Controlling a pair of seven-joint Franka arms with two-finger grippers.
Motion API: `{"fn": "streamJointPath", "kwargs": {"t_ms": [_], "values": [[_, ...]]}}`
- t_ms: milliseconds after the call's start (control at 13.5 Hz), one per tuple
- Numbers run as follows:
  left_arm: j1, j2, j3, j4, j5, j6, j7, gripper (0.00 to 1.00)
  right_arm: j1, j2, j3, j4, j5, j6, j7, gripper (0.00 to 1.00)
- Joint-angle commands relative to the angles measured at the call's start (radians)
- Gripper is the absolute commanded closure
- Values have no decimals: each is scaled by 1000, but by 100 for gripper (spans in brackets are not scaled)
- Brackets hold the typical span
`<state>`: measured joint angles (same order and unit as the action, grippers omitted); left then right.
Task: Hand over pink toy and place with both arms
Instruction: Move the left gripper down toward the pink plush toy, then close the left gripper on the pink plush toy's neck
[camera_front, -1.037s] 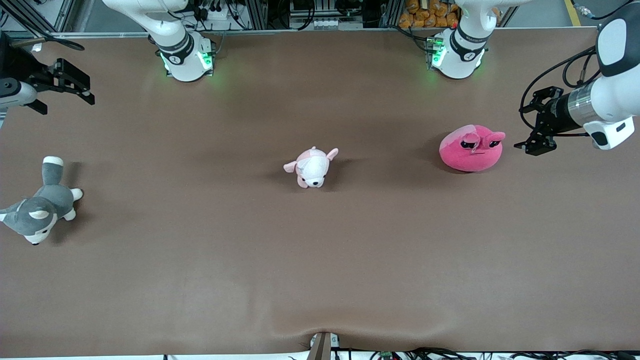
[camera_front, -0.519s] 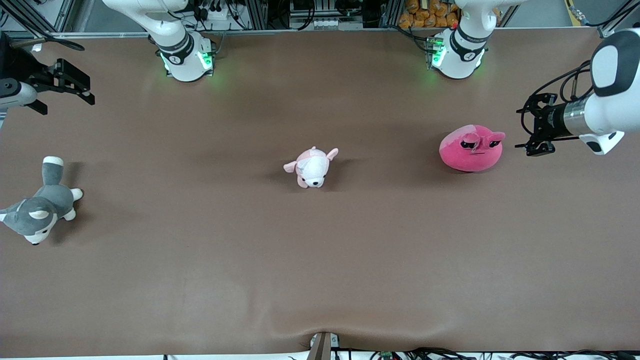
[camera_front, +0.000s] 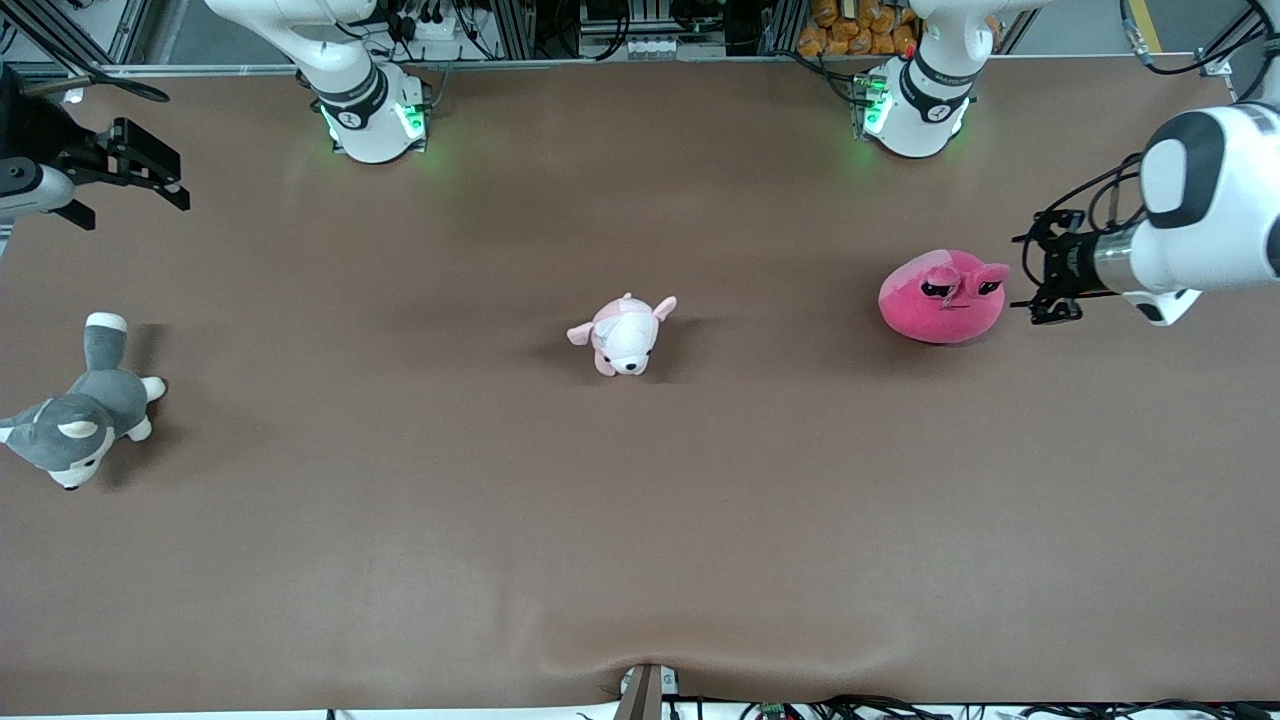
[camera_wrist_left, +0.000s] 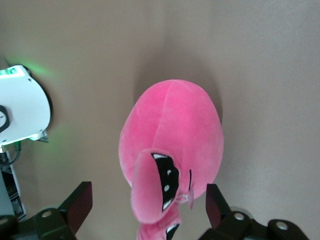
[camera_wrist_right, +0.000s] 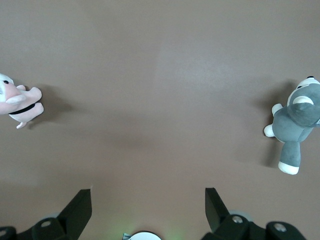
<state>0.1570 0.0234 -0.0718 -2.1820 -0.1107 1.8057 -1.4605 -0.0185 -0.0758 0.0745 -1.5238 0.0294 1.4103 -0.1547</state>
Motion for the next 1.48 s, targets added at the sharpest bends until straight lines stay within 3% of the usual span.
{"fn": "streamJointPath", "kwargs": {"t_ms": [0,296,370,593,741,815,1111,1407], "values": [[3,-30,-10,-53,0,46,-26,0,-31,10,16,24,20,-14,-12,0],[-5,-17,-11,-67,-4,61,-43,2,-31,10,16,24,20,-14,-16,0],[-10,-16,-16,-65,-6,61,-43,38,-31,10,16,24,20,-14,-16,0],[-8,3,-36,-61,-27,63,-46,53,-31,11,16,24,20,-14,-16,0],[-11,13,-40,-50,-27,61,-49,93,-31,11,16,25,18,-14,-16,0],[-10,13,-60,-41,-24,61,-49,100,-32,13,16,25,18,-14,-16,0],[-5,-3,-114,-12,-29,32,-54,100,-31,13,16,25,14,-14,-16,0],[-20,12,-150,184,-118,-113,-202,100,-46,36,16,22,3,-14,-8,0]]}}
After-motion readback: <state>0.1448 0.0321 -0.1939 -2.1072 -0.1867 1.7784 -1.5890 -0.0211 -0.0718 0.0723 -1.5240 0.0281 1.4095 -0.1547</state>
